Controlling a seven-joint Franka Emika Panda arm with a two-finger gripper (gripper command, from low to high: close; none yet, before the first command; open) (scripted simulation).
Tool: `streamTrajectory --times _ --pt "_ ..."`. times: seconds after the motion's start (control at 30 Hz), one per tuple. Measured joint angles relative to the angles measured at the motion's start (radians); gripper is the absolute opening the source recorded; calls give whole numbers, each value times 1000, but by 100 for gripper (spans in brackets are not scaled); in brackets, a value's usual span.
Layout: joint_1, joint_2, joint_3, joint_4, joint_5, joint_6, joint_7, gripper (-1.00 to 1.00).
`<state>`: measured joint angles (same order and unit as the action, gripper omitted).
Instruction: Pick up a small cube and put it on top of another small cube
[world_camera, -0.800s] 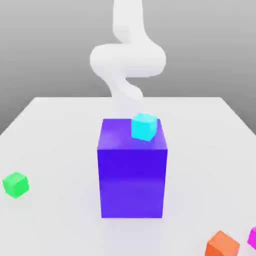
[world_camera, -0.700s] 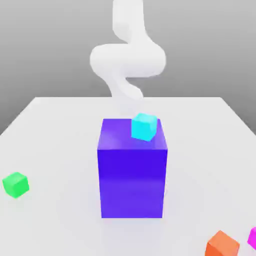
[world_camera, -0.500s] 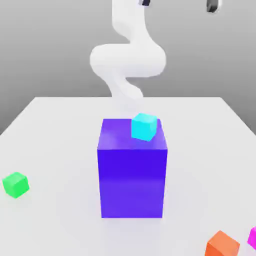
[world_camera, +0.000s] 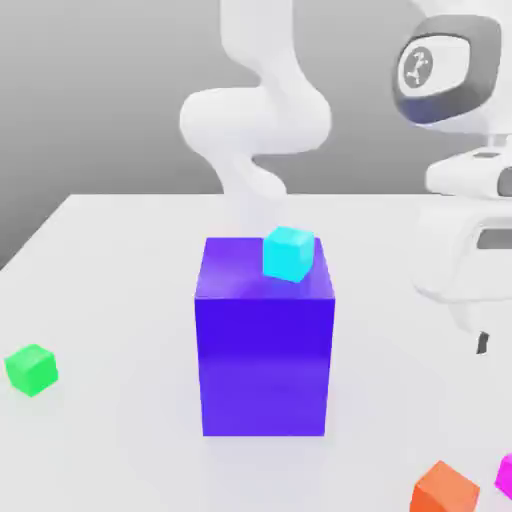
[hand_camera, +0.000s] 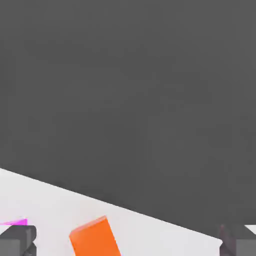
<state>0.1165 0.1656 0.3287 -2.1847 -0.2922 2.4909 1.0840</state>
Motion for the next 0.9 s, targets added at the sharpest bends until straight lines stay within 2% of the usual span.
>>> streamTrajectory --times 0.27,0.4,0.43,0.63,0.8,0.9 --pt "93 272 38 30 -19 71 39 0" --pt "147 416 -14 64 -79 162 84 0" --pt "158 441 -26 70 -91 180 93 -100" --pt "163 454 -33 74 -96 190 96 -100" --pt "109 319 25 35 -21 95 49 -100" --pt "35 264 -39 -16 16 90 90 -100"
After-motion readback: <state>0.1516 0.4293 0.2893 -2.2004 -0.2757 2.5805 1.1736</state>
